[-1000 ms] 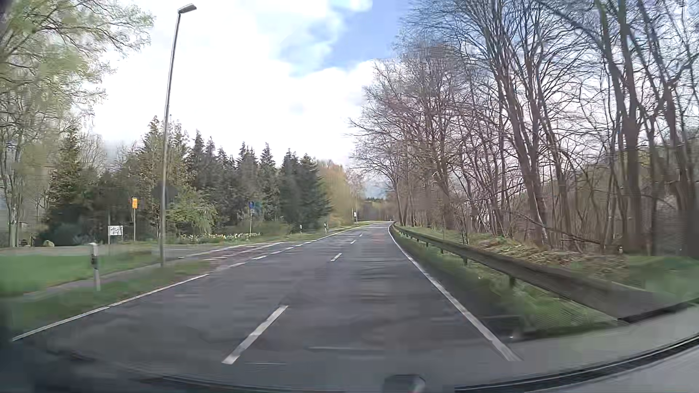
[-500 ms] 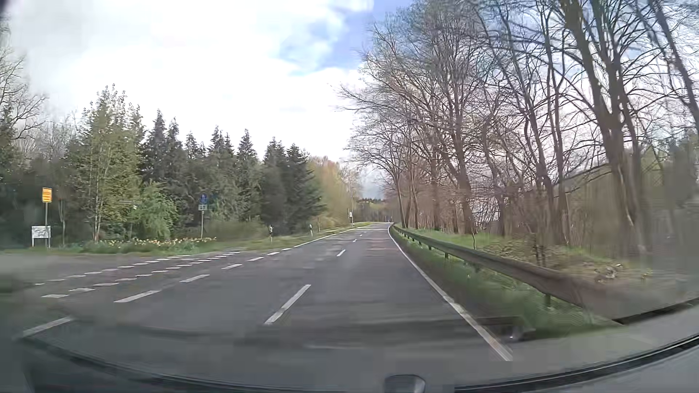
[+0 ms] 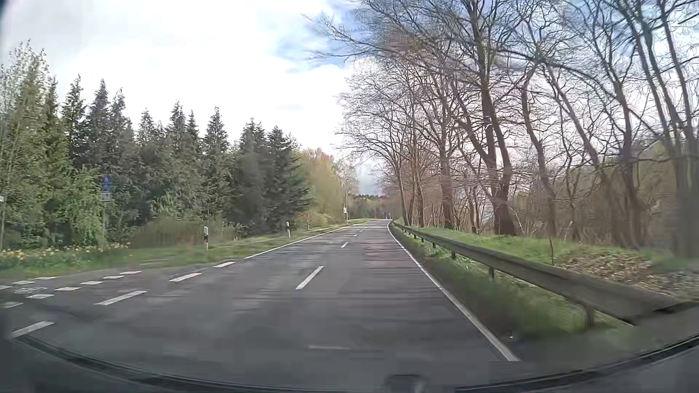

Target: Follow the waypoints while adhering to traffic rules and regulations

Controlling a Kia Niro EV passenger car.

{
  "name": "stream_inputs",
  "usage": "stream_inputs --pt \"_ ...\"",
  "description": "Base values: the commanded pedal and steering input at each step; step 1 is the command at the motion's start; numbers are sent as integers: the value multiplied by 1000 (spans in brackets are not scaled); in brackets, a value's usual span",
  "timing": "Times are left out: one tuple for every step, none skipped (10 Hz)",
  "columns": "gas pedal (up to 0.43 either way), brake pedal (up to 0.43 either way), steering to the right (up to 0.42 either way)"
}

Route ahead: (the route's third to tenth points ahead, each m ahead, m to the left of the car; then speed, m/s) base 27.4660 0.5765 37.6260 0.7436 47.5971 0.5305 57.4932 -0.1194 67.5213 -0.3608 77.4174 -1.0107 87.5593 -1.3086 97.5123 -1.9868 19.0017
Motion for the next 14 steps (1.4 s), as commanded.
stream_inputs --pt "67 0 3" --pt "67 0 3" --pt "67 0 3" --pt "67 0 3" --pt "67 0 3" --pt "67 0 3" --pt "67 0 3" --pt "67 0 3" --pt "67 0 3" --pt "59 0 3" --pt "59 6 3" --pt "59 0 3" --pt "59 0 3" --pt "59 0 3"
